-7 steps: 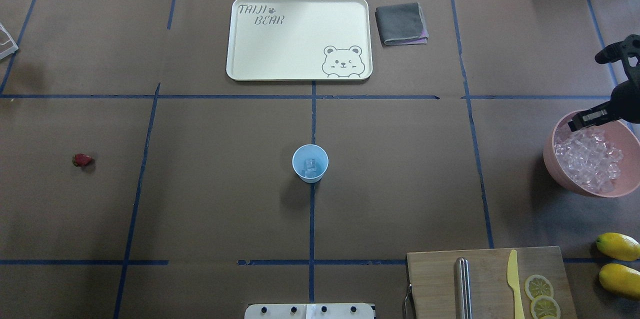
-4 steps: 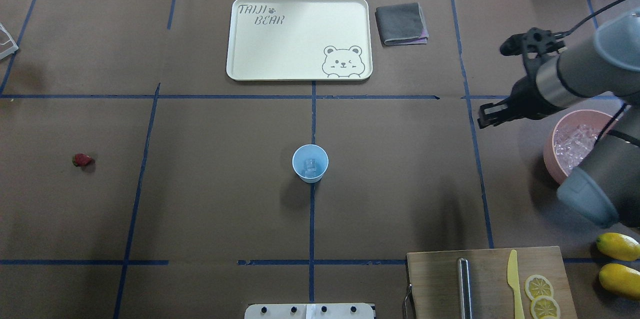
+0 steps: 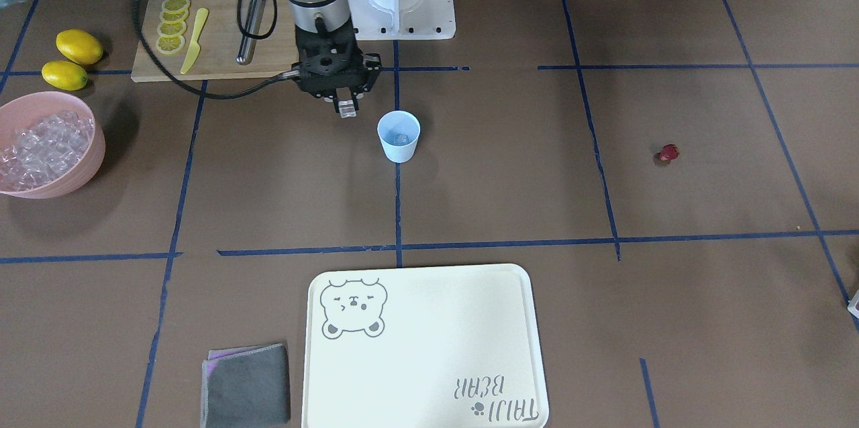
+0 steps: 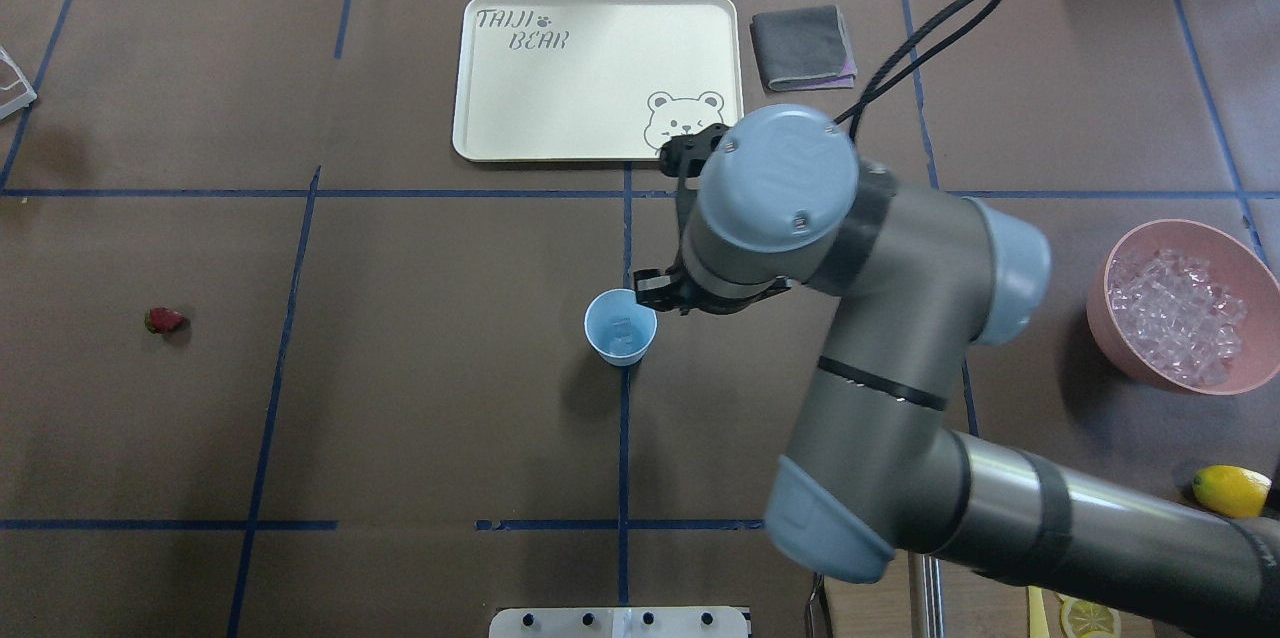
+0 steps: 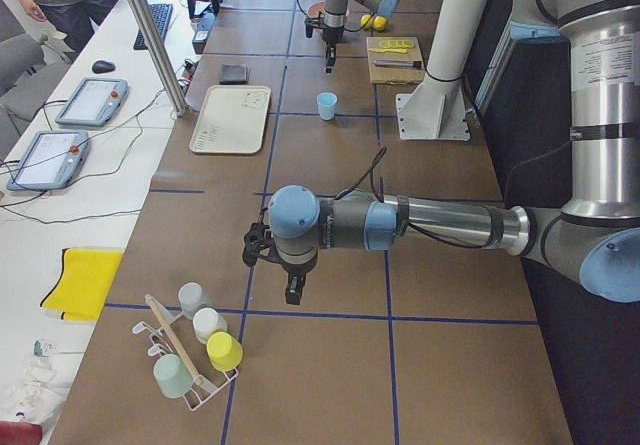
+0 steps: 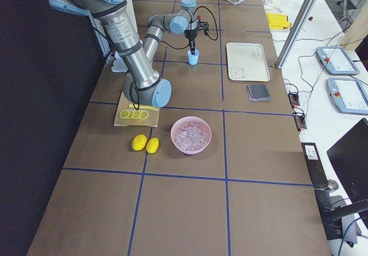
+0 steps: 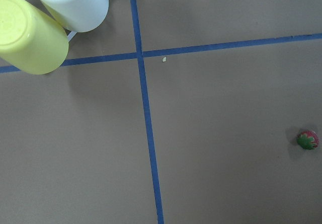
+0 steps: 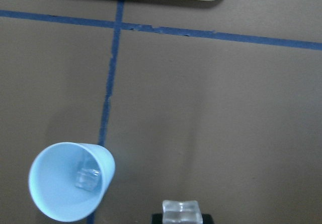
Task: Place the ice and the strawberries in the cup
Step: 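Carry the ice cube with the right gripper over the blue cup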
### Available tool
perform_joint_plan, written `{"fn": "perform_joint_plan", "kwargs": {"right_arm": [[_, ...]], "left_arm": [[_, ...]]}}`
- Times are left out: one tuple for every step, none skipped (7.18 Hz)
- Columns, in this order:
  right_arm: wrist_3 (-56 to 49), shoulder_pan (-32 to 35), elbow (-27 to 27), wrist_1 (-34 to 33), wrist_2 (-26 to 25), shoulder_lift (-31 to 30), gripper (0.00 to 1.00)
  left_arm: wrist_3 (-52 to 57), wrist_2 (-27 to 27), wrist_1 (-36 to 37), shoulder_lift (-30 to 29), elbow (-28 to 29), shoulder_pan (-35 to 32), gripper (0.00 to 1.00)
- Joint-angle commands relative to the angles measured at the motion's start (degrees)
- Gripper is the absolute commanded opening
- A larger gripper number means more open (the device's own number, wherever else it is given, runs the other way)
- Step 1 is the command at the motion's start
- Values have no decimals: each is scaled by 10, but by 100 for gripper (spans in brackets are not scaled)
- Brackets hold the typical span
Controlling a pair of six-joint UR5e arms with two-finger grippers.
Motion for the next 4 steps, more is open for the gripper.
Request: {"fn": "perform_joint_plan", "kwargs": {"right_arm": [[39, -25, -92, 2, -20, 81, 0], [39, -29, -94, 2, -27, 80, 0], [35, -30, -96, 2, -32, 78, 1], [27, -30, -96, 1, -32, 73, 33]], "left_arm": [[1, 0, 0, 0, 1, 0, 100], [1, 0, 1, 0, 2, 0, 100], [1, 0, 0, 0, 2, 1, 100], [1, 0, 0, 0, 2, 0, 100]]}}
